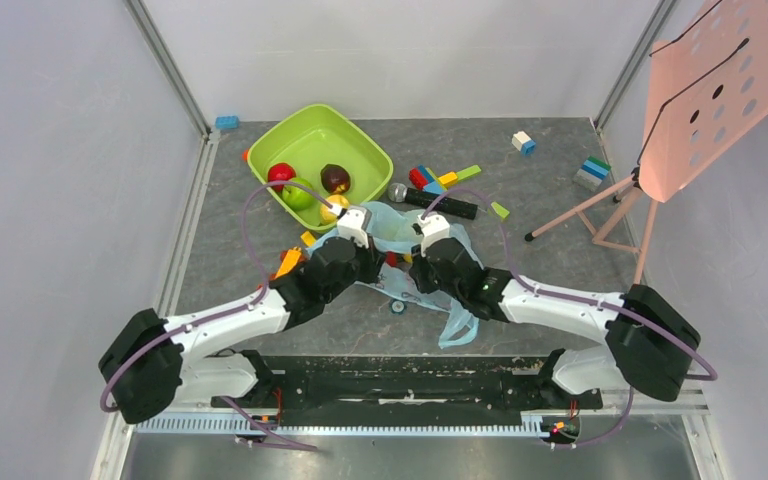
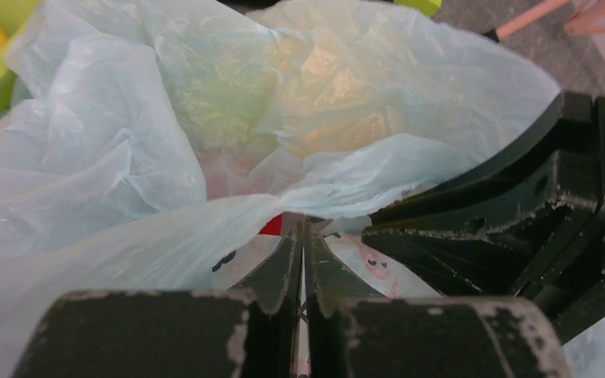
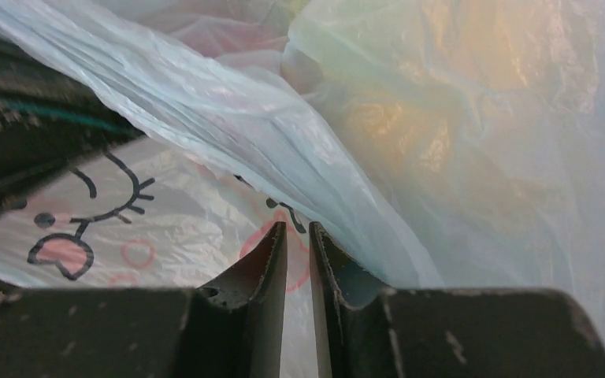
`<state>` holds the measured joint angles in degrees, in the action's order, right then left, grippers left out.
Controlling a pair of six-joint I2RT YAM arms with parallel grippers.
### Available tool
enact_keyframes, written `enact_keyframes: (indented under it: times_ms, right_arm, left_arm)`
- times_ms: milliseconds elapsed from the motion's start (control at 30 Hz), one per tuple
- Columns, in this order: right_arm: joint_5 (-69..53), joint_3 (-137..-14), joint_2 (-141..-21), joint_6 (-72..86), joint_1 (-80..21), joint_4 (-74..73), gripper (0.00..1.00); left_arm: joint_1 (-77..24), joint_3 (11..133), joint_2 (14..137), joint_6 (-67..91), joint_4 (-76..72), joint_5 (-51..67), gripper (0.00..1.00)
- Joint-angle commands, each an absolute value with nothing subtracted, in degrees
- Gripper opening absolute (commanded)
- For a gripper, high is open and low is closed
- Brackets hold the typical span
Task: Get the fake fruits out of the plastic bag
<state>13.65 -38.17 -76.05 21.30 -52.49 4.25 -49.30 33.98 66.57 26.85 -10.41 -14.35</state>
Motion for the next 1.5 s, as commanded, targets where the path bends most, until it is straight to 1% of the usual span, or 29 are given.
enact_keyframes:
  times_ms: [0, 133, 300, 433, 500, 533, 667, 800, 833, 900, 967, 1100, 1133, 1167, 1200, 1233, 1300, 1333, 1467]
  right_arm:
    - [16.23, -41.44, -78.13, 23.52, -52.22, 5.57, 0.19]
    - [18.53, -40.17, -76.74, 25.62, -51.52, 5.6, 0.19]
    - [18.65, -37.43, -74.01, 26.8, -50.15, 5.98, 0.19]
    - [17.64, -35.96, -73.43, 26.81, -49.47, 6.64, 0.2]
    - [16.95, -35.28, -73.49, 26.93, -49.25, 7.32, 0.2]
    - [16.59, -34.95, -73.6, 27.03, -49.23, 7.58, 0.2]
    - [16.44, -34.23, -73.91, 27.2, -49.15, 8.01, 0.2]
    - [16.52, -33.88, -73.8, 26.97, -48.96, 8.04, 0.2]
    - [16.56, -33.76, -73.81, 26.88, -48.96, 8.07, 0.2]
    - [16.53, -33.58, -73.91, 26.84, -48.85, 8.02, 0.2]
    - [16.55, -33.44, -74.09, 26.88, -48.82, 8.05, 0.2]
    - [16.39, -32.92, -74.09, 27.07, -48.78, 8.23, 0.21]
    - [16.36, -32.75, -74.01, 27.07, -48.76, 8.38, 0.21]
    - [16.38, -32.61, -74.02, 27.0, -48.72, 8.52, 0.21]
    - [16.38, -32.54, -74.02, 27.05, -48.73, 8.53, 0.21]
    - [16.34, -32.52, -74.05, 27.07, -48.71, 8.53, 0.21]
    - [16.07, -32.35, -74.04, 27.13, -48.69, 8.57, 0.21]
    - [15.99, -32.26, -74.11, 27.1, -48.72, 8.61, 0.21]
    - [15.77, -31.91, -74.14, 27.08, -48.79, 8.74, 0.21]
  left_arm:
    - [-50.6, 35.71, 69.39, 27.64, -12.14, -12.46, 0.13]
    - [-52.23, 38.12, 73.34, 30.21, -10.74, -14.55, 0.26]
    - [-53.67, 41.5, 77.88, 31.74, -9.47, -15.67, 0.33]
    - [-53.64, 43.34, 81.02, 33.03, -7.72, -19.83, 0.45]
    - [-53.7, 44.31, 82.28, 33.17, -6.97, -21.92, 0.48]
    - [-53.7, 45.02, 83.09, 33.07, -6.04, -22.97, 0.47]
    - [-53.7, 46.47, 84.59, 33.23, -1.94, -24.15, 0.38]
    - [-53.79, 40.61, 81.34, 34.86, -4.2, -23.26, 0.26]
    - [-53.87, 38.65, 80.36, 35.45, -4.75, -23.25, 0.21]
    - [-54.01, 35.73, 78.55, 36.57, -5.03, -23.57, 0.16]
    - [-54.01, 33.26, 77.27, 37.9, -4.46, -24.18, 0.15]
    - [-54.14, 29.77, 75.09, 40.43, -3.93, -25.94, 0.14]
    - [-54.14, 29.7, 74.51, 40.39, -3.95, -26.29, 0.16]
    - [-54.14, 29.9, 74.08, 40.23, -3.87, -26.77, 0.22]
    - [-54.14, 30.31, 73.53, 39.89, -3.87, -27.25, 0.29]
    - [-54.14, 30.97, 73.02, 39.3, -3.78, -27.82, 0.41]
    - [-54.14, 32.68, 72.78, 38.22, -3.28, -28.99, 0.61]
    - [-54.1, 33.78, 72.84, 37.64, -3.0, -29.46, 0.67]
    - [-54.14, 37.02, 74.1, 36.49, -2.55, -29.79, 0.77]
